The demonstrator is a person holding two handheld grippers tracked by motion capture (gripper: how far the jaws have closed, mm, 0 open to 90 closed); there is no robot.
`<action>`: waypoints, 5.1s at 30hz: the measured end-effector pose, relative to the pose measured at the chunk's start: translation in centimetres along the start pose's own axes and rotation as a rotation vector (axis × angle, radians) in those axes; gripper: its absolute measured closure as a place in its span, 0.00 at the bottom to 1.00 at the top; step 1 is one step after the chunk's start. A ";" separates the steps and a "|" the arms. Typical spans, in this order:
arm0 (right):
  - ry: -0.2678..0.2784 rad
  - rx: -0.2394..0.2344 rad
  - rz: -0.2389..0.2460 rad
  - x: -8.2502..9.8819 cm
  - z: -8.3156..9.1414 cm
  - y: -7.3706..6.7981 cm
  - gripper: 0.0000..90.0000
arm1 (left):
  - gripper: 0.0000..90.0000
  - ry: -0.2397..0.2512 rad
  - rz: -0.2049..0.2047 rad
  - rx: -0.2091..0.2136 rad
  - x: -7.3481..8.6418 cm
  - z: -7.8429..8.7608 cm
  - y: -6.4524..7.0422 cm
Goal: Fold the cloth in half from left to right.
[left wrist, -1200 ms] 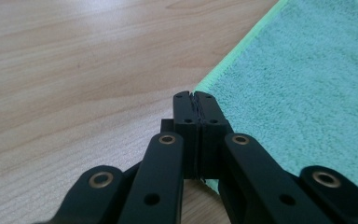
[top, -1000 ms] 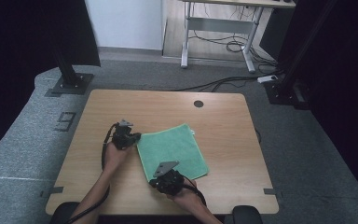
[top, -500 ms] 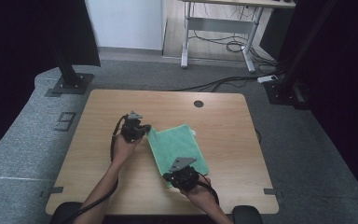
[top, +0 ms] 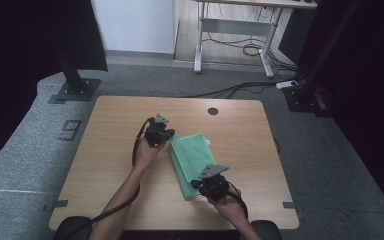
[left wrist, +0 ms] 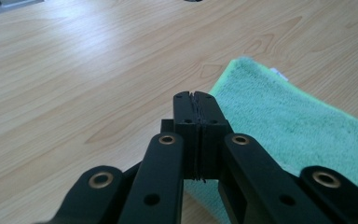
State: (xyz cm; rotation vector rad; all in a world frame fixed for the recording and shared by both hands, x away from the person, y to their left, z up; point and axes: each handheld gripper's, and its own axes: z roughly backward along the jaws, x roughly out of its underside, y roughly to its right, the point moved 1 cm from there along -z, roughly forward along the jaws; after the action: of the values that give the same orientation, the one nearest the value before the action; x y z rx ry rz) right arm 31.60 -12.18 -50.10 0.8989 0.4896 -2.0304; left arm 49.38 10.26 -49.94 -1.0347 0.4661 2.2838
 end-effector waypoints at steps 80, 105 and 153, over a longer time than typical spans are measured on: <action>-0.128 0.248 -0.165 5.7 0.0 9.3 0.43 | 0.15 -0.103 -0.062 0.011 2.5 -3.4 4.8; -0.102 0.154 -0.153 5.1 -1.3 6.9 0.39 | 0.11 -0.148 -0.037 -0.070 5.1 -2.8 3.6; -0.013 0.120 -0.084 1.5 -2.6 5.8 0.15 | 0.09 -0.054 -0.069 -0.010 7.6 5.7 2.2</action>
State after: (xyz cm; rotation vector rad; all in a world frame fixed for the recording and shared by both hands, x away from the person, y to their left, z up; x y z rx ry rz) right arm 36.88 -14.73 -53.05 0.9500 0.4080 -2.1594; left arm 40.72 14.36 -51.96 -0.9761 0.3910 2.2495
